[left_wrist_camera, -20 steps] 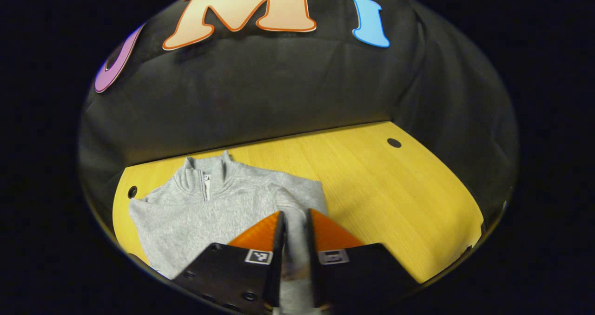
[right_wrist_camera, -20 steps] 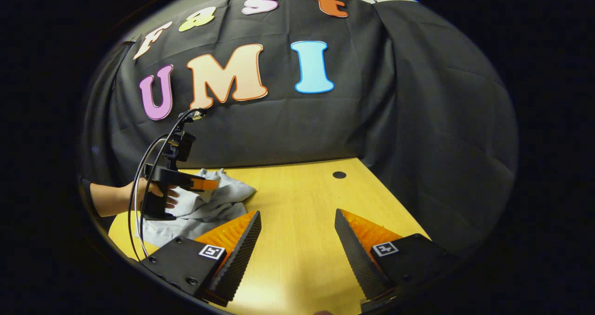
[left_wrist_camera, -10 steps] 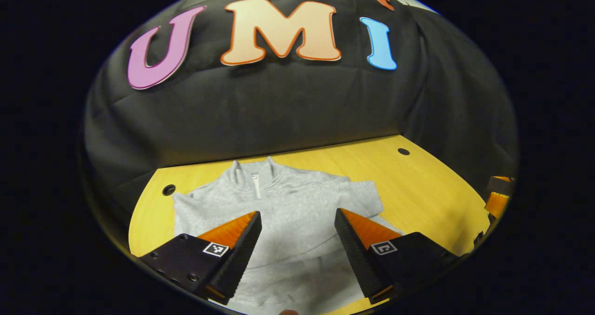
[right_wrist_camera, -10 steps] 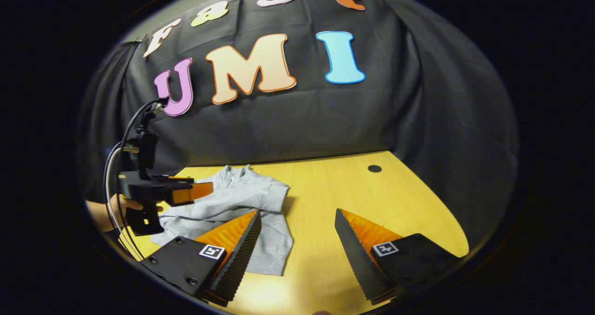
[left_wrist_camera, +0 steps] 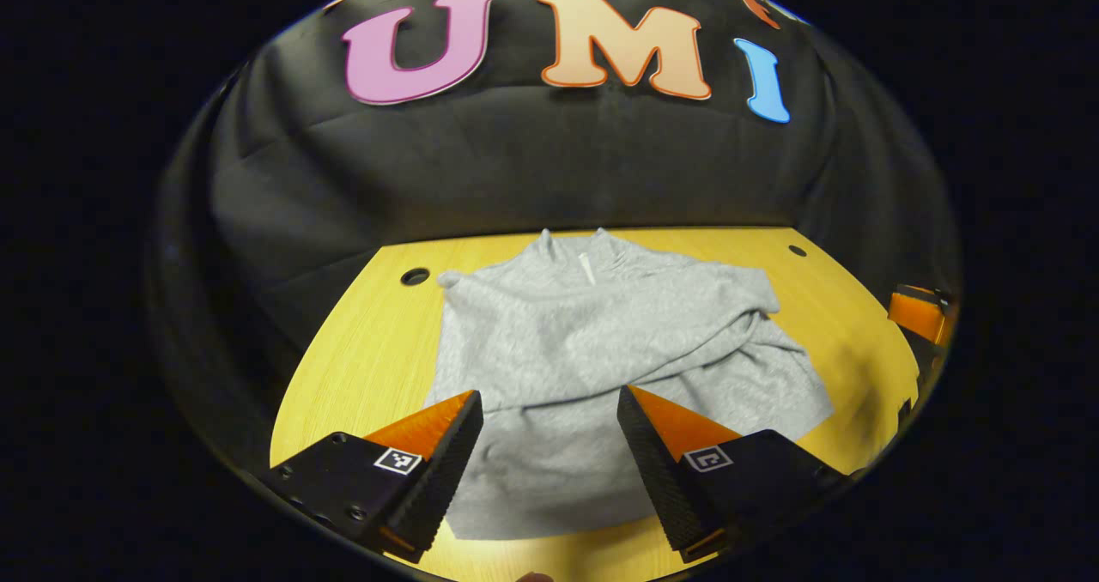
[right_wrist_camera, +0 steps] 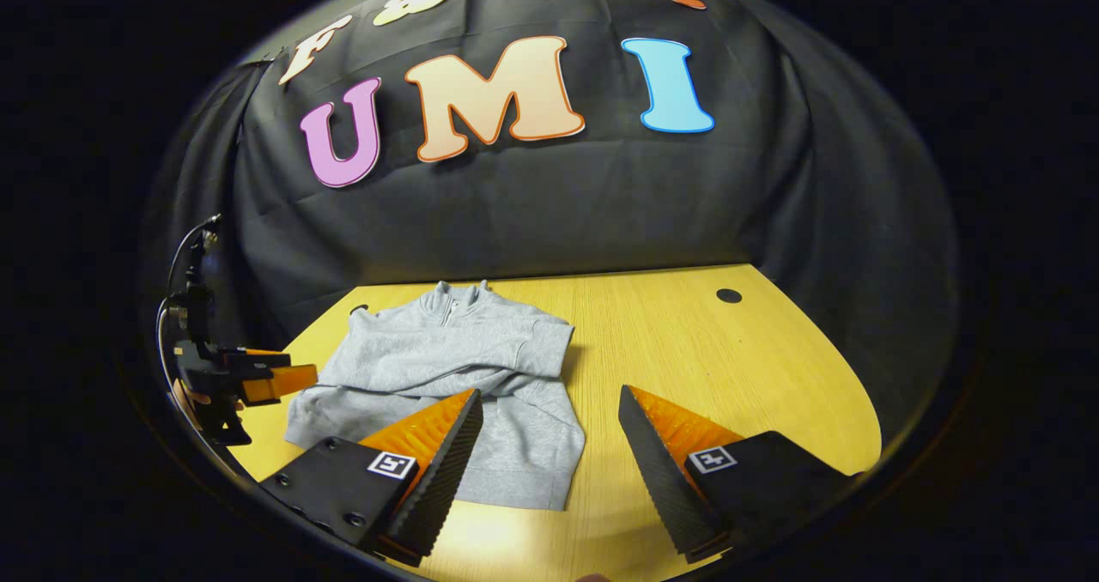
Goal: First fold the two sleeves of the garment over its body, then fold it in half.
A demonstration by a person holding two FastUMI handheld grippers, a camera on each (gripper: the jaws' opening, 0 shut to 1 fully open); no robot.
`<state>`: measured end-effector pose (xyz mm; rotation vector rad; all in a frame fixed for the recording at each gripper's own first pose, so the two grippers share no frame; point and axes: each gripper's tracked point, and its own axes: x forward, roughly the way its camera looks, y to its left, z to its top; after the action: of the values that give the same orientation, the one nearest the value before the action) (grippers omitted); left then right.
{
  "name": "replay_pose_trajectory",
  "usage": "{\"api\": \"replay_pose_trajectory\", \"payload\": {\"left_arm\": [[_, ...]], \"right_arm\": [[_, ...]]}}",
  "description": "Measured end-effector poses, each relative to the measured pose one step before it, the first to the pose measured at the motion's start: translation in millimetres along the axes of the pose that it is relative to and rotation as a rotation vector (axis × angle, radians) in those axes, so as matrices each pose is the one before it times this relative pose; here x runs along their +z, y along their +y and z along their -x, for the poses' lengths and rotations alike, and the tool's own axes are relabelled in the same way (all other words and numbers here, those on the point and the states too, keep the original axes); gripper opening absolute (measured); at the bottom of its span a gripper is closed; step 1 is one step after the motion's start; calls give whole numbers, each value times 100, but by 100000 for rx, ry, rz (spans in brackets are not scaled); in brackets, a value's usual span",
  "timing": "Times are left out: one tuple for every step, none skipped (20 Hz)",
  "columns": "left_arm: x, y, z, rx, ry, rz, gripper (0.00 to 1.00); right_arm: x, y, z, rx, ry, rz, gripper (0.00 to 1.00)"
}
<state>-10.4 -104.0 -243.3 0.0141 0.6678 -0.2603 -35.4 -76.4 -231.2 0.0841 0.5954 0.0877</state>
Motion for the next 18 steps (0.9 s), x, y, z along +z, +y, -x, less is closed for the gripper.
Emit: {"api": "replay_pose_trajectory", "payload": {"left_arm": [[-1351, 731, 245, 1081, 2181, 1904, 94], [-1445, 820, 298, 1018, 2201, 1744, 94], [-1118, 852, 284, 1672, 2064, 1605, 94], [-982, 745, 344, 1435, 1921, 1485, 95], [-851, 676, 159, 1272, 1330, 1504, 95], [-868, 438, 171, 755, 1510, 1453, 95], [-773, 451, 177, 1190, 1262, 1148, 95], [-840, 567, -332, 1352, 1422, 826, 95], [-752, 380, -301, 899, 1288, 565, 95], [-905, 315, 272, 333, 1476, 448, 95], [-618, 197, -5, 71, 981, 143, 95], [-593, 98, -235, -53, 881, -76, 95], [-543, -5, -262, -178, 806, -109, 95], [-498, -18, -148, -82, 914, 14, 95], [-256, 29, -57, -293, 907, 410, 95], [563, -209, 20, -793, -2767, 134, 96], [-304, -48, -135, -646, 1088, -248, 95], [-179, -96, 272, -1249, 108, -65, 95]], "right_arm": [[-526, 253, -169, -58, 965, 1454, 99], [-479, 169, -217, -163, 1178, 1794, 99], [-569, 83, -224, -45, 1359, 1550, 99], [-730, 275, -245, 259, 1881, 1254, 99], [-700, 696, -425, 176, 1972, 1112, 99], [-778, 175, -311, 125, 1885, 798, 97], [-928, 179, -296, 30, 2074, 690, 97], [-836, 176, -230, 10, 1802, 540, 99], [-910, 162, -381, 17, 1880, 577, 99], [-1033, -565, -392, -504, 2338, 691, 99], [-896, -92, -439, -463, 2256, 751, 99], [-690, 631, -474, -437, 2241, 708, 99], [-748, -14, -359, -593, 1756, 526, 97], [-615, 30, -491, -552, 1802, 88, 99], [-838, 26, -584, -532, 2208, -443, 97], [-618, 101, -486, -78, 2072, -821, 99], [-436, 194, -504, 127, 1340, -473, 99], [-460, 116, -430, -42, 1612, 39, 97]]}}
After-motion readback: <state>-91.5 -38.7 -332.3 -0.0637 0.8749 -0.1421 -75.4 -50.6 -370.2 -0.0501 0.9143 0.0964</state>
